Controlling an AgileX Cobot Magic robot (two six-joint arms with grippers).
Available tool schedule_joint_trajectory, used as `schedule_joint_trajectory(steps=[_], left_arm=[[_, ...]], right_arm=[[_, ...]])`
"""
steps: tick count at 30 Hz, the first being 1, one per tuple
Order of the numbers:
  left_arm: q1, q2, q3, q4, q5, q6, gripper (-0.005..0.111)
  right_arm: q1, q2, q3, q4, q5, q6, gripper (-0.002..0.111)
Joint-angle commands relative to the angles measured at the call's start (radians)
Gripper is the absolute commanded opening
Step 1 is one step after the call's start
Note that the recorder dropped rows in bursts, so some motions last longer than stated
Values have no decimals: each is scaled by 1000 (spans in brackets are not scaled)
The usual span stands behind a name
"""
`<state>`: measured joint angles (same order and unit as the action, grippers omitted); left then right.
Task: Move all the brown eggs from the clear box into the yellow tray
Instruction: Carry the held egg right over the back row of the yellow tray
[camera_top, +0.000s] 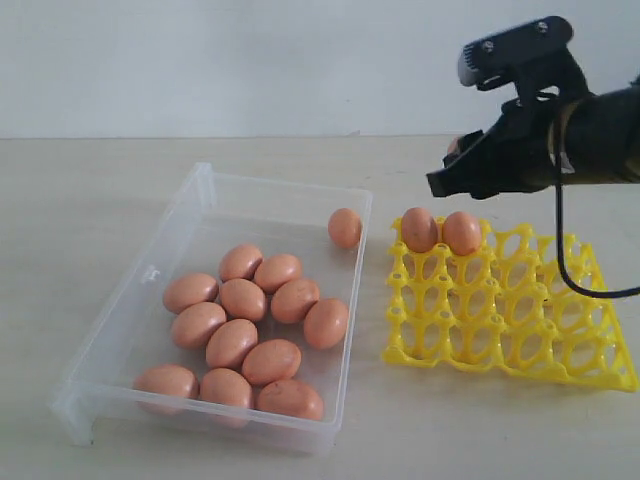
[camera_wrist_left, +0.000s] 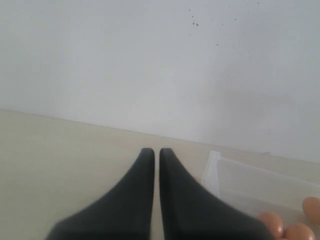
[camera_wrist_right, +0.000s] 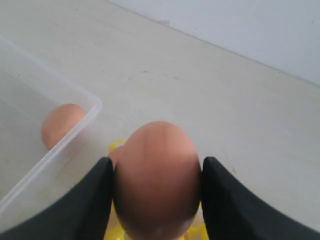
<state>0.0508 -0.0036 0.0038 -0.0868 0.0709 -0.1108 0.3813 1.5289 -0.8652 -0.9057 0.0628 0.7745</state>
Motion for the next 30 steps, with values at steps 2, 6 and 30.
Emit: schedule_joint_trajectory(steps=[2, 6, 30], left_arm=[[-4, 4, -4, 0, -2, -1, 4], [-4, 4, -4, 0, -2, -1, 4], [-4, 4, -4, 0, -2, -1, 4]], right_arm=[[-176, -34, 155, 100, -430, -56, 0], [-257, -34, 285, 387, -655, -432, 0], [-263, 421, 395, 763, -1284, -824, 0]])
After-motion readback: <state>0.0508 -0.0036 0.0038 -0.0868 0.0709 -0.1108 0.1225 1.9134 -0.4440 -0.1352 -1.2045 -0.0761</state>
